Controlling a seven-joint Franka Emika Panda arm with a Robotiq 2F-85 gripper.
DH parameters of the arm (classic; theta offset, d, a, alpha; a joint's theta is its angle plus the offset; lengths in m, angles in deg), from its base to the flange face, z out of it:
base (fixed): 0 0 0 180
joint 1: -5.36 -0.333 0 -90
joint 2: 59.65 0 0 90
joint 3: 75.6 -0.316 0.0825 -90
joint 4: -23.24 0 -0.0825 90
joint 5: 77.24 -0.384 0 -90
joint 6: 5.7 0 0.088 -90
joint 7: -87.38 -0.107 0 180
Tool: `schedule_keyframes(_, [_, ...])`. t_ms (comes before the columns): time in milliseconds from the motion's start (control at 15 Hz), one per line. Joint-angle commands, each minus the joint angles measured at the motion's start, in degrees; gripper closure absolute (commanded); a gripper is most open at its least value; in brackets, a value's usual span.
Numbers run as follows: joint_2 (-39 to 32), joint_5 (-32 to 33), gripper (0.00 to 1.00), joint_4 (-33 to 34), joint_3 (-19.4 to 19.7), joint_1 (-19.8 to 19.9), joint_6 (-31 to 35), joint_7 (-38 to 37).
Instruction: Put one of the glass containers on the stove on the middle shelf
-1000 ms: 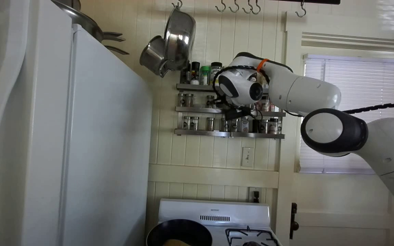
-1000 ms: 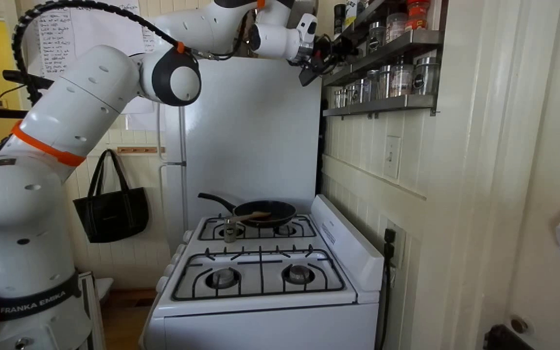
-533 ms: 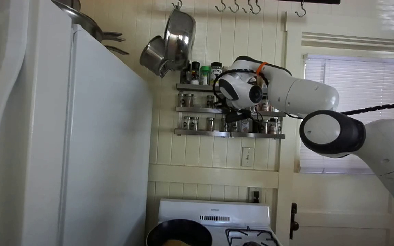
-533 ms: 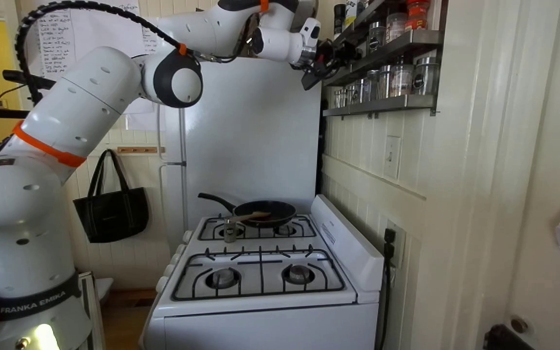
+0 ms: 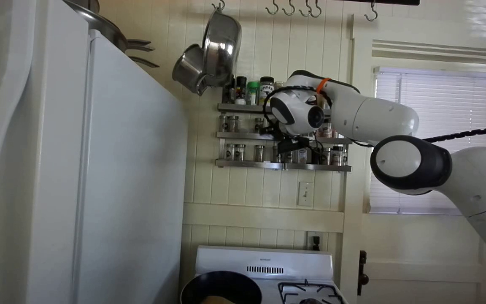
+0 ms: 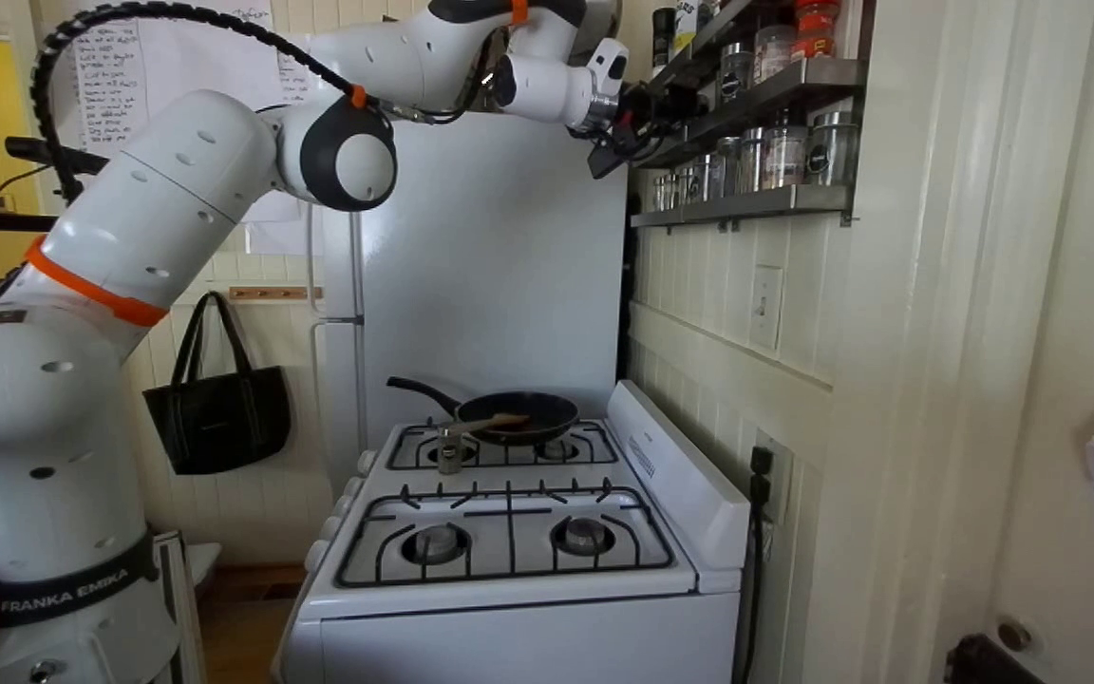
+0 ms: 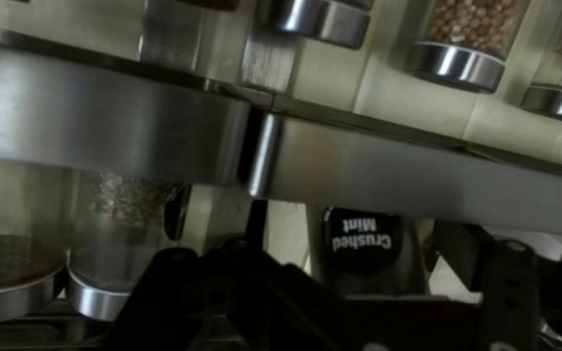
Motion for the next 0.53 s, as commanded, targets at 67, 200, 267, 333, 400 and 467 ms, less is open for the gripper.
schedule_keyframes(67, [1.2,-1.4,0.0,-1.3,-1.3,1.1,0.6,0.8])
schedule_keyframes(200, [1.3,-1.4,0.0,-1.3,-1.6,1.2,0.6,0.8])
schedule_keyframes(267, [1.3,-1.3,0.0,-1.3,-1.6,1.2,0.5,0.7])
schedule_keyframes(333, [1.3,-1.3,0.0,-1.2,-1.7,1.2,0.6,0.8])
schedule_keyframes(400, [1.5,-1.4,0.0,-1.4,-1.9,1.4,0.9,0.9])
schedule_keyframes(467, [1.7,-1.5,0.0,-1.6,-2.0,1.4,1.6,1.0])
